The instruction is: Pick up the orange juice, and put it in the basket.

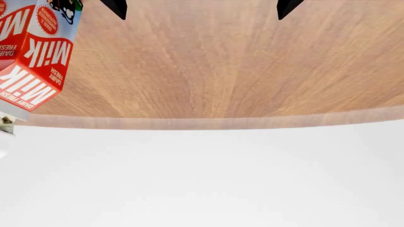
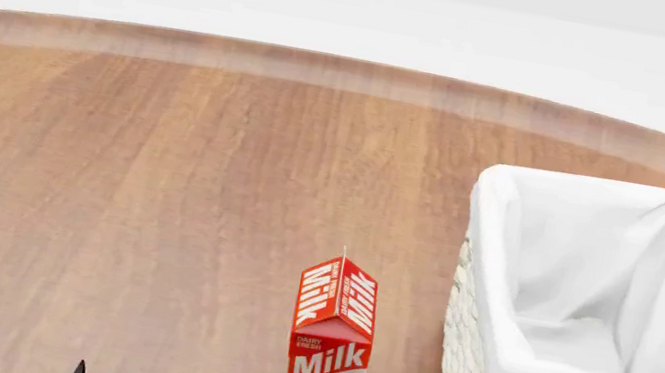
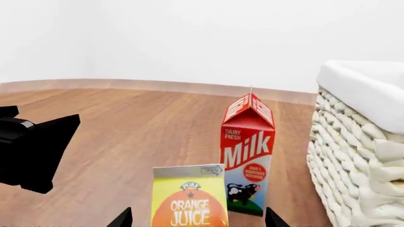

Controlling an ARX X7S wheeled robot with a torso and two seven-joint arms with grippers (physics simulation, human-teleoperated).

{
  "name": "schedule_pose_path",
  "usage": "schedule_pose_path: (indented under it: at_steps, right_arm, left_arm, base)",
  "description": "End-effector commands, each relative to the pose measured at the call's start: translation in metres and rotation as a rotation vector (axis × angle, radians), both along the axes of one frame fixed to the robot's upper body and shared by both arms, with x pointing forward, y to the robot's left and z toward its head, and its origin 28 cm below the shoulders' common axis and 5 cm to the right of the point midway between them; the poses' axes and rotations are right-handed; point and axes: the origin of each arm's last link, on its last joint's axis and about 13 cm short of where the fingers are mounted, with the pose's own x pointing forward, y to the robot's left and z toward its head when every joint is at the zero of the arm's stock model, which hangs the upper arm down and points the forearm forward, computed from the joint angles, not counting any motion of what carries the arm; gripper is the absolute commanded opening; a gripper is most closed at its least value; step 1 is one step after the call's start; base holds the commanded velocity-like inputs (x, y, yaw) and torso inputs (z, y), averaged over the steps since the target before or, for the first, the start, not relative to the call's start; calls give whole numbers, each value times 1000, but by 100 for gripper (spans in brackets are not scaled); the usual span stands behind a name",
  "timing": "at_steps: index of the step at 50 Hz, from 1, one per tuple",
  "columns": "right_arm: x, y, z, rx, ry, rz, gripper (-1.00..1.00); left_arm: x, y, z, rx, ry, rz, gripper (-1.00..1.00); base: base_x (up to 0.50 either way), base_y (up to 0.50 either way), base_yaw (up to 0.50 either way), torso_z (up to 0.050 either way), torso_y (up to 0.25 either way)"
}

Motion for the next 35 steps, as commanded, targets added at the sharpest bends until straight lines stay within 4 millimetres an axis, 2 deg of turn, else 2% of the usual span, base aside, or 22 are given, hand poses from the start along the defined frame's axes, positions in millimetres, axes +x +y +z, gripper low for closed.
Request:
schedule_pose_path:
  at_steps: [1, 35]
  right_arm:
    - [3, 1, -3, -4, 16, -1, 100]
    - [18, 8, -12, -31, 24, -1, 100]
  left_arm:
    - [0, 0, 0, 0, 0, 0, 100]
    - [0, 0, 0, 0, 0, 0, 100]
  base:
    - [0, 0, 0, 0, 0]
    - [0, 0, 0, 0, 0]
